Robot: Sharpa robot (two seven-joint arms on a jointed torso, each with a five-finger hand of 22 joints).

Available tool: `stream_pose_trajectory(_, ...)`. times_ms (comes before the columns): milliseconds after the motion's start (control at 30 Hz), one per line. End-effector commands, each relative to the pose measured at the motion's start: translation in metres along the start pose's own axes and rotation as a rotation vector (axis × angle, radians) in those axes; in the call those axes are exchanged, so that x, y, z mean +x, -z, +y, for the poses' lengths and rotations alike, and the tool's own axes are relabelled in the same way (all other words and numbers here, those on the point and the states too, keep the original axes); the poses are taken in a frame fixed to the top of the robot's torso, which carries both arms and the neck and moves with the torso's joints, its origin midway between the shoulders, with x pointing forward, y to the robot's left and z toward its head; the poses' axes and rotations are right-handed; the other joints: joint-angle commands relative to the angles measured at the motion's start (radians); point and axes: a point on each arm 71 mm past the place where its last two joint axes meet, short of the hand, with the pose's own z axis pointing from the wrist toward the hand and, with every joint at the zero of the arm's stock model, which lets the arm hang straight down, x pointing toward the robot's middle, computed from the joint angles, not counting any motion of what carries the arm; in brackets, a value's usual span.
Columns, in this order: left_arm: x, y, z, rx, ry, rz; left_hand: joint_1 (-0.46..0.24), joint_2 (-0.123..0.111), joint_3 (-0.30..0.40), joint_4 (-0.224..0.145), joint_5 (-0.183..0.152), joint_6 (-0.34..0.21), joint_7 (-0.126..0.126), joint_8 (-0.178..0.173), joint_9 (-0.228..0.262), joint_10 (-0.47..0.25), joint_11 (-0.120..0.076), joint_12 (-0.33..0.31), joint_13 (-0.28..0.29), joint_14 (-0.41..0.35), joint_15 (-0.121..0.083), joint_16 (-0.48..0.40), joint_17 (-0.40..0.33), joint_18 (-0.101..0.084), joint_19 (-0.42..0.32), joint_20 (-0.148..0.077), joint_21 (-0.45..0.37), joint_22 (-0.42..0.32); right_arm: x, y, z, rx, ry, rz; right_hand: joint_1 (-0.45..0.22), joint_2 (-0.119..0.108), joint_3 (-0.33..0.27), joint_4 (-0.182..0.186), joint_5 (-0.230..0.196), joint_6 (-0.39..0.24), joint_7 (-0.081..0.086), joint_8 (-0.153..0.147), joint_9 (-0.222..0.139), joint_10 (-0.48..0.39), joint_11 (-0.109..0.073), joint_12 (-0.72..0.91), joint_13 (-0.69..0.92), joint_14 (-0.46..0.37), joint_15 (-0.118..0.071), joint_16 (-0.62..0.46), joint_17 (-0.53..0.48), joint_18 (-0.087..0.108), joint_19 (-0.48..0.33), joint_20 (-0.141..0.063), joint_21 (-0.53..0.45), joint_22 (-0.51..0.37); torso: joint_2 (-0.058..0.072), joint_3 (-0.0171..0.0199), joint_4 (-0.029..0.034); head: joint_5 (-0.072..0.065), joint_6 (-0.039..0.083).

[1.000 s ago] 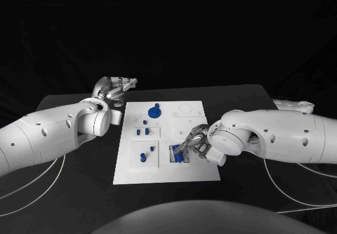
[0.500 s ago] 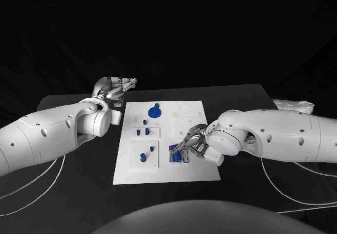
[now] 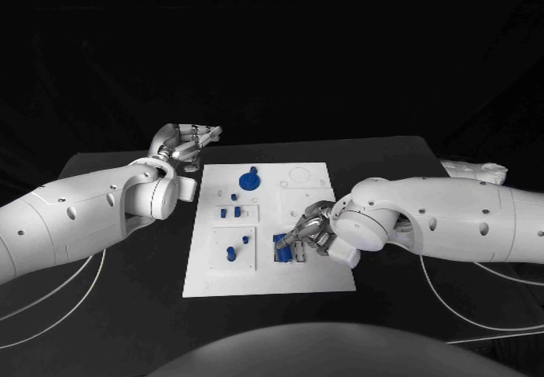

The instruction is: Assemble the parts on the task board

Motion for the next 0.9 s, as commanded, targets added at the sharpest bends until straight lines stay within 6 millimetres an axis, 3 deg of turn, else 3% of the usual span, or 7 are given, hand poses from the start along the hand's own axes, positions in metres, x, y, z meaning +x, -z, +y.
stream_pose_trajectory(33, 0.0024, -0.0001, -0.0014, 0.008, 0.005, 0.018, -0.001, 0.006, -0.007, -0.001, 0.005, -0.009, 0.001, -0.002, 0.002, -0.006, 0.002, 0.002, 0.001, 0.098, 0.004, 0.0, 0.251, -0.003, 0.002, 0.003, -0.004, 0.216, -0.0016, -0.0017, -0.0073, 0.041, 0.014, -0.009, -0.007, -0.003, 0.013, 0.019, -0.007, 0.039, -0.036, 0.0, 0.001, 0.105, -0.005, 0.003, 0.263, 0.104, -0.007, 0.006, 0.263, -0.014, 0.105, -0.004, 0.005, 0.263, 0.0, 0.0002, 0.0, 0.0, 0.0)
stream_pose_trajectory(900, 0.0026, -0.0002, -0.0013, 0.007, 0.005, 0.02, -0.001, 0.006, -0.007, -0.001, 0.005, -0.009, 0.001, -0.002, 0.002, -0.006, 0.002, 0.002, 0.001, 0.098, 0.004, 0.0, 0.251, -0.003, 0.002, 0.003, -0.004, 0.216, -0.0063, 0.0001, -0.0138, 0.057, -0.008, 0.003, -0.017, -0.005, 0.008, 0.034, -0.011, 0.078, -0.05, 0.002, 0.006, 0.105, -0.018, 0.003, 0.263, 0.104, -0.01, 0.006, 0.263, -0.014, 0.105, -0.005, 0.005, 0.263, -0.001, -0.0002, -0.0003, 0.001, 0.0)
